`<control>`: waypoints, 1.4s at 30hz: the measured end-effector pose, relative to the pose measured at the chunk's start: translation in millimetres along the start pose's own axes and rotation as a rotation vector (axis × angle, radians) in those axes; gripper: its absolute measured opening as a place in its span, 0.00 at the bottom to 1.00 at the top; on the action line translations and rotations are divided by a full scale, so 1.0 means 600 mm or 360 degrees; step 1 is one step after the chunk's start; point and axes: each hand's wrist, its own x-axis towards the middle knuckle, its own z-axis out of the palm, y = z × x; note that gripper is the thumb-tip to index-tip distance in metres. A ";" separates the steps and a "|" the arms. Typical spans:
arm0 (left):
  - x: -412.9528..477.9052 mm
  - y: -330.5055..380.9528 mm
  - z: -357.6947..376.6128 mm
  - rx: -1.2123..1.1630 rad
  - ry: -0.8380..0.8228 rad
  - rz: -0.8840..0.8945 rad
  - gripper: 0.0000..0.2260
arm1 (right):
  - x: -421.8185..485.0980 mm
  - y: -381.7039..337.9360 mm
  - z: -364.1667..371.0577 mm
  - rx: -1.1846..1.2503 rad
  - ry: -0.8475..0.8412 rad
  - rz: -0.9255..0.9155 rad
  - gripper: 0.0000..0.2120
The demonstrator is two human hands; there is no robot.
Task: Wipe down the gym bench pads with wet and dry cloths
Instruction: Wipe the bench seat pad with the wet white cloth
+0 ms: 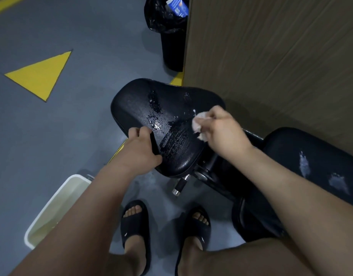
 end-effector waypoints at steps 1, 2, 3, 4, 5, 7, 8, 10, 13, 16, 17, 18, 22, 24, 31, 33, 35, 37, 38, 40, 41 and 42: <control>0.000 0.001 0.000 -0.0003 -0.0001 -0.0003 0.35 | 0.001 0.011 0.004 -0.0007 0.0069 0.0077 0.14; 0.001 0.001 0.000 -0.0006 -0.0002 -0.0008 0.35 | -0.003 0.009 0.009 -0.0019 0.0083 0.0067 0.15; 0.003 0.003 0.001 -0.0006 -0.0002 -0.0015 0.36 | -0.010 -0.002 0.015 -0.0016 0.0061 -0.0012 0.16; 0.005 0.005 0.002 -0.0007 0.0003 -0.0024 0.36 | -0.019 -0.017 0.022 -0.0001 0.0008 -0.0142 0.18; 0.007 0.007 0.003 -0.0013 0.0011 -0.0036 0.36 | -0.027 -0.028 0.028 0.0009 -0.0051 -0.0270 0.20; 0.009 0.012 0.006 -0.0039 0.0009 -0.0068 0.35 | -0.023 -0.031 0.025 0.0000 -0.0104 -0.0407 0.22; 0.010 0.014 0.007 -0.0049 0.0005 -0.0073 0.35 | -0.010 -0.021 0.020 -0.0032 -0.0073 -0.0422 0.22; 0.011 0.014 0.009 -0.0050 0.0011 -0.0064 0.33 | 0.028 0.007 0.013 -0.0104 0.0019 -0.0288 0.19; 0.011 0.009 0.010 -0.0068 0.0011 -0.0049 0.34 | 0.077 0.019 0.006 -0.0183 0.0065 0.0052 0.19; 0.012 0.008 0.009 -0.0074 0.0017 -0.0050 0.34 | 0.069 0.001 0.010 -0.0209 -0.0010 -0.0046 0.18; 0.012 0.010 0.008 -0.0069 0.0019 -0.0047 0.34 | 0.053 0.000 0.012 -0.0193 -0.0012 -0.0178 0.18; 0.013 0.011 0.008 -0.0062 0.0021 -0.0044 0.33 | 0.035 0.004 0.015 -0.0166 -0.0018 -0.0299 0.18; 0.010 0.013 0.008 -0.0057 0.0021 -0.0050 0.32 | 0.054 0.042 0.007 -0.0171 0.0012 -0.0347 0.21; 0.009 0.014 0.007 -0.0063 0.0017 -0.0053 0.32 | 0.104 0.053 0.004 -0.0238 0.0056 -0.0056 0.21; 0.010 0.022 0.006 -0.0067 -0.0007 -0.0084 0.33 | 0.102 -0.001 0.039 -0.0142 -0.0032 -0.0381 0.18; 0.010 0.023 0.006 -0.0075 -0.0013 -0.0090 0.34 | 0.127 0.022 0.024 -0.0241 -0.0014 -0.0361 0.18; 0.010 0.023 0.006 -0.0081 -0.0022 -0.0088 0.35 | 0.170 0.045 0.011 -0.0293 0.0012 -0.0027 0.21; 0.010 0.023 0.005 -0.0072 -0.0023 -0.0092 0.36 | 0.195 0.036 0.013 -0.0249 -0.0022 0.0131 0.21; 0.009 0.024 0.004 -0.0061 -0.0021 -0.0094 0.36 | 0.200 0.024 0.016 -0.0232 -0.0056 0.0070 0.20; 0.007 0.027 0.003 -0.0045 -0.0017 -0.0086 0.34 | 0.196 0.011 0.023 -0.0210 -0.0152 -0.0155 0.18; 0.006 0.028 0.001 -0.0039 -0.0014 -0.0078 0.32 | 0.196 0.014 0.023 -0.0186 -0.0181 -0.0215 0.18; 0.005 0.029 0.001 -0.0031 -0.0011 -0.0074 0.31 | 0.202 0.021 0.016 -0.0183 -0.0193 -0.0171 0.19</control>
